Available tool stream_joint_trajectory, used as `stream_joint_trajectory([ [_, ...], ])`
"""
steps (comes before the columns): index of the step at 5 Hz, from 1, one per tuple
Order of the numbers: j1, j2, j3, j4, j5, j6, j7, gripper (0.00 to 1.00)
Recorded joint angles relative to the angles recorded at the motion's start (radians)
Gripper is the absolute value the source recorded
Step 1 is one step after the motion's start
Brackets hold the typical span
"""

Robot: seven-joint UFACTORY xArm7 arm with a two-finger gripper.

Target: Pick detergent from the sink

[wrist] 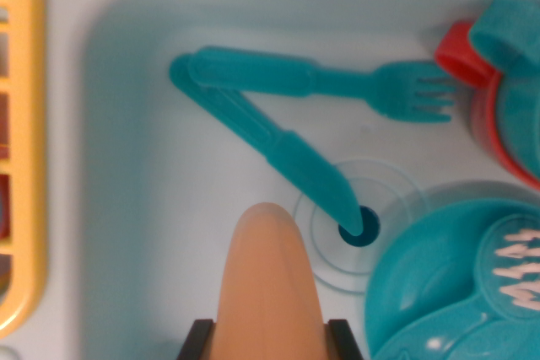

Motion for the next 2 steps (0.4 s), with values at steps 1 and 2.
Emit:
stream_joint_trajectory([
  [1, 0.0001, -0.008, 0.0, 0.027, -0.0008, 0.036, 0.001, 1.0],
  [2, 0.0001, -0.008, 0.0, 0.027, -0.0008, 0.036, 0.001, 1.0],
])
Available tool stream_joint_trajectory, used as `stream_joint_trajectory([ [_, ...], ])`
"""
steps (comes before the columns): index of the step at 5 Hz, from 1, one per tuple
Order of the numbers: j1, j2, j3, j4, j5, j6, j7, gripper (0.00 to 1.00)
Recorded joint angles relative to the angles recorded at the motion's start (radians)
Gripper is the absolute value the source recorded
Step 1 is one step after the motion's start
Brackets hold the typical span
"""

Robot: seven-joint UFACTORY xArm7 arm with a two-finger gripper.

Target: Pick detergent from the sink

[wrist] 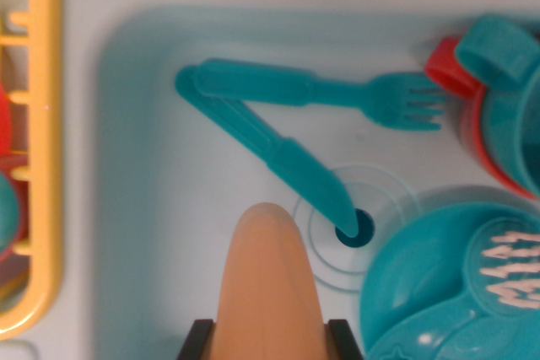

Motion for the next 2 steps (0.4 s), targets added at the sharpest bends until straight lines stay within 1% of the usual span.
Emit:
stream_joint_trajectory([
  [1, 0.0001, -0.009, 0.0, 0.031, -0.0009, 0.04, 0.001, 1.0],
  [2, 0.0001, -0.009, 0.0, 0.031, -0.0009, 0.04, 0.001, 1.0],
])
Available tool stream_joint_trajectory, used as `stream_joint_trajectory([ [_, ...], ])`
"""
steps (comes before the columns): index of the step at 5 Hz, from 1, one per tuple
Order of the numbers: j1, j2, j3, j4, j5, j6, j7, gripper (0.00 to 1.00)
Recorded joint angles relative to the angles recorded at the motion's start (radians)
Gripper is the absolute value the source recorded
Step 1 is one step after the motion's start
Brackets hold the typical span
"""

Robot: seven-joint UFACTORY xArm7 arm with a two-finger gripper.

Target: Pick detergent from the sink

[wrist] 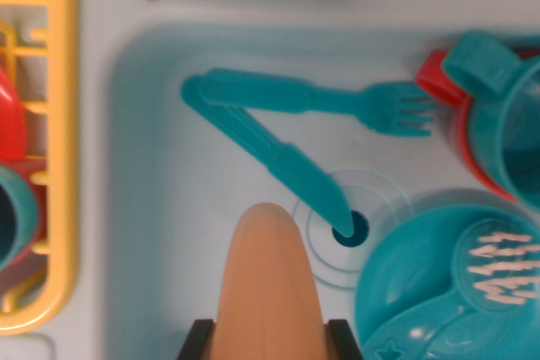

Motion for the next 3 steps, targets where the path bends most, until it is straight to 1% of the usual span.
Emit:
stream_joint_trajectory([
  [1, 0.0001, -0.01, 0.0, 0.033, -0.001, 0.043, 0.001, 1.0],
  [2, 0.0001, -0.01, 0.0, 0.033, -0.001, 0.043, 0.001, 1.0],
  [3, 0.0002, -0.02, 0.0, 0.068, -0.002, 0.088, 0.003, 1.0],
])
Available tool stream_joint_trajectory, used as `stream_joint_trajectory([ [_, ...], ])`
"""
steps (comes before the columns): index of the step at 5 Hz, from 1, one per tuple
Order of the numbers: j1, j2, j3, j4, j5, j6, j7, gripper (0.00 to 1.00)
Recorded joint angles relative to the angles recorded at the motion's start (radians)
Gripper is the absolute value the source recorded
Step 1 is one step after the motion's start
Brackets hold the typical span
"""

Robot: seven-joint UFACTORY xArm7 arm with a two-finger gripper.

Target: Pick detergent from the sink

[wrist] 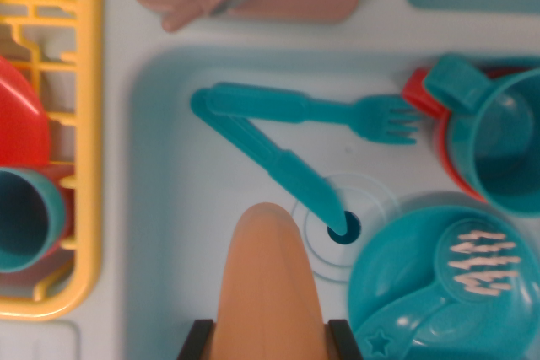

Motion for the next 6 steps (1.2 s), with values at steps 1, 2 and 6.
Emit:
stream_joint_trajectory([
  [1, 0.0, 0.0, 0.0, 0.0, 0.0, 0.0, 0.0, 1.0],
  [2, 0.0001, -0.011, 0.0, 0.036, -0.001, 0.047, 0.001, 1.0],
  [6, 0.0004, -0.032, 0.0, 0.107, -0.0031, 0.139, 0.004, 1.0],
])
